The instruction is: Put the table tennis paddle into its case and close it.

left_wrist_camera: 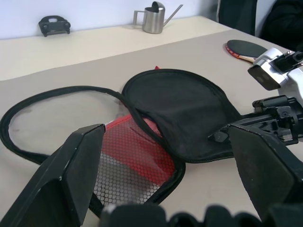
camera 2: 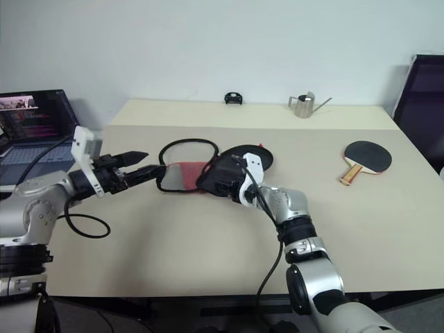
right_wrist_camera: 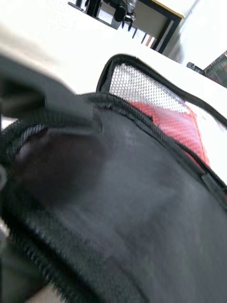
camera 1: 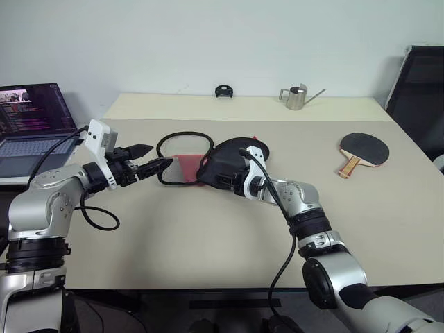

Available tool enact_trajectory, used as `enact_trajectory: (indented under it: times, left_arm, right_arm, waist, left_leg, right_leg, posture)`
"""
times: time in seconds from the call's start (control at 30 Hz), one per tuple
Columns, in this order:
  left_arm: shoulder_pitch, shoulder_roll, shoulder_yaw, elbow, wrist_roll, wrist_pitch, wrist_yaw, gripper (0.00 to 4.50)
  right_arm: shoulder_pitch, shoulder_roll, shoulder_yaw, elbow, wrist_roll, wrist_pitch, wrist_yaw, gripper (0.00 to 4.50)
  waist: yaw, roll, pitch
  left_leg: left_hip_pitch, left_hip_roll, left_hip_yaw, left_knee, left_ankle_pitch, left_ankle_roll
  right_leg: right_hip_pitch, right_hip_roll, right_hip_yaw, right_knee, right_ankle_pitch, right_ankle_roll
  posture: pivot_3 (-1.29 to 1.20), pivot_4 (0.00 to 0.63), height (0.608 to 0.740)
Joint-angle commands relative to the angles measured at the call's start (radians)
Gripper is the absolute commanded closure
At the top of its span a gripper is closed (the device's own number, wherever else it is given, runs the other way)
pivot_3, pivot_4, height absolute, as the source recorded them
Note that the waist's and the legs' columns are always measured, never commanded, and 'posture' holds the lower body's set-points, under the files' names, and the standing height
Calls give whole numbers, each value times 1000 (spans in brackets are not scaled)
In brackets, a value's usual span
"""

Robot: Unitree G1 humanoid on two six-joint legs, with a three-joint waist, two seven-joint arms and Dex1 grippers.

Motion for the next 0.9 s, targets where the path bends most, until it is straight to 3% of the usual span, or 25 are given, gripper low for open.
enact_trajectory:
  times: [0.03, 0.13, 0.63, 0.9]
  left_arm:
    - [3, 11, 30, -47, -1, -10, -2, 0]
    - [11, 11, 19, -63, -3, -4, -13, 0]
    - [41, -42, -64, -202, -42, 81, -66, 0]
    - [41, -67, -98, -235, -48, 108, -80, 0]
  right_arm:
    - [-3, -8, -20, -49, -2, 7, -9, 3440]
    - [16, -37, -29, -108, 13, 53, -15, 4471]
    - [226, -234, -93, -531, 112, 440, -4, 4471]
    - [246, -327, -78, -564, 114, 509, 48, 4471]
  waist:
    - [-1, 0, 0]
    - [-1, 0, 0]
    - [2, 0, 0]
    - [1, 0, 0]
  left_leg:
    - [0, 0, 0, 0, 0, 0]
    - [0, 0, 0, -2, 0, 0]
    - [0, 0, 1, -6, 0, 0]
    - [1, 0, 2, -7, 0, 0]
  right_leg:
    - [0, 0, 0, 0, 0, 0]
    - [-1, 0, 0, 0, 0, 0]
    - [-1, 0, 0, -2, 0, 0]
    - [-1, 0, 1, -1, 0, 0]
  posture:
    - [0, 150, 740]
    - [0, 150, 740]
    - [0, 150, 740]
    - [0, 150, 740]
